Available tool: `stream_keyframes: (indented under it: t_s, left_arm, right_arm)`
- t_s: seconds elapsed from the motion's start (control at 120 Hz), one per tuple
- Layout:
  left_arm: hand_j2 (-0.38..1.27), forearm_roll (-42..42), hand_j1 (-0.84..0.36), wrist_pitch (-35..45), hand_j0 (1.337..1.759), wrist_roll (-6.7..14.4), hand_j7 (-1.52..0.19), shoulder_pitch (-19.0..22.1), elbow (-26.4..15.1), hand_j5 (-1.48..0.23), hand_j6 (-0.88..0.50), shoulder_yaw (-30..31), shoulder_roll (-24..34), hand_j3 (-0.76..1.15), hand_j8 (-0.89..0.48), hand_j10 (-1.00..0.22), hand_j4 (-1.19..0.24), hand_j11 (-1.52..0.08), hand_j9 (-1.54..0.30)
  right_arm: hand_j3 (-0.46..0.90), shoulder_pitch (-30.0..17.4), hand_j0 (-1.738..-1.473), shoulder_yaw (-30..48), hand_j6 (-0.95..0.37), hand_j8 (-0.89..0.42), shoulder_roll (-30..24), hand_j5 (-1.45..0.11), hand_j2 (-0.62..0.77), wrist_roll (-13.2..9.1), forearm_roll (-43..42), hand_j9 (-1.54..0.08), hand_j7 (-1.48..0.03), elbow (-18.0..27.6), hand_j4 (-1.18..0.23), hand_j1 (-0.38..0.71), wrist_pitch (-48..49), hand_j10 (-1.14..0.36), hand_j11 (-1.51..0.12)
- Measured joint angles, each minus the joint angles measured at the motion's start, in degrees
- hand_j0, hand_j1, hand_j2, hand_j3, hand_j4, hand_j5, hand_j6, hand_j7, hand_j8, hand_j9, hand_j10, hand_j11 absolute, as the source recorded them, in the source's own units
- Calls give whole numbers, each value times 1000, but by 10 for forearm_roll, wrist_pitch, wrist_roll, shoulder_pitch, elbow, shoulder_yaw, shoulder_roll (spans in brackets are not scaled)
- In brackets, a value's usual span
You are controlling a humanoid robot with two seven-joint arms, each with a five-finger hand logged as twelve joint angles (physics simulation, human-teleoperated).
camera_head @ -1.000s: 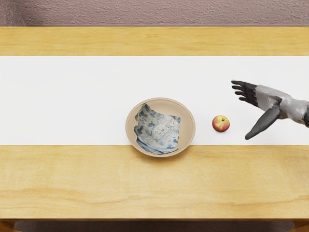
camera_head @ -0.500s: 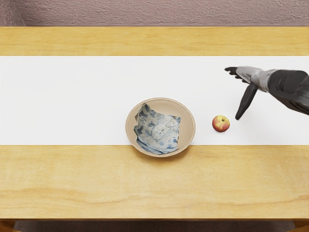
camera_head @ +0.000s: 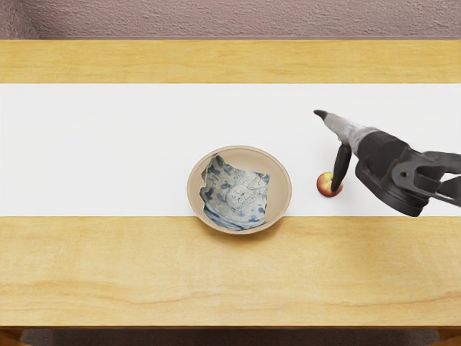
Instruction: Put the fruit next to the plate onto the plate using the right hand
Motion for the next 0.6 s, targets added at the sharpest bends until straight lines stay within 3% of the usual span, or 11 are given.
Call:
stream_keyframes:
  t_s: [0.225,0.6]
  left_arm:
    - [2,0,336,0,1658,0,-15,1,0,-15,-12,0,0,0,-12,-11,-12,-15,-15]
    - [2,0,335,0,1658,0,-15,0,0,-15,-12,0,0,0,-12,-11,-12,-15,-15]
  right_arm:
    - [0,13,-1658,-80,-4,-3,45,0,2,0,38,0,0,3,-2,-349,-44,-2,0]
    - [0,38,-1658,-129,-45,-45,43,-56,-7,0,76,-55,-55,5,-44,-299,-48,-44,-55]
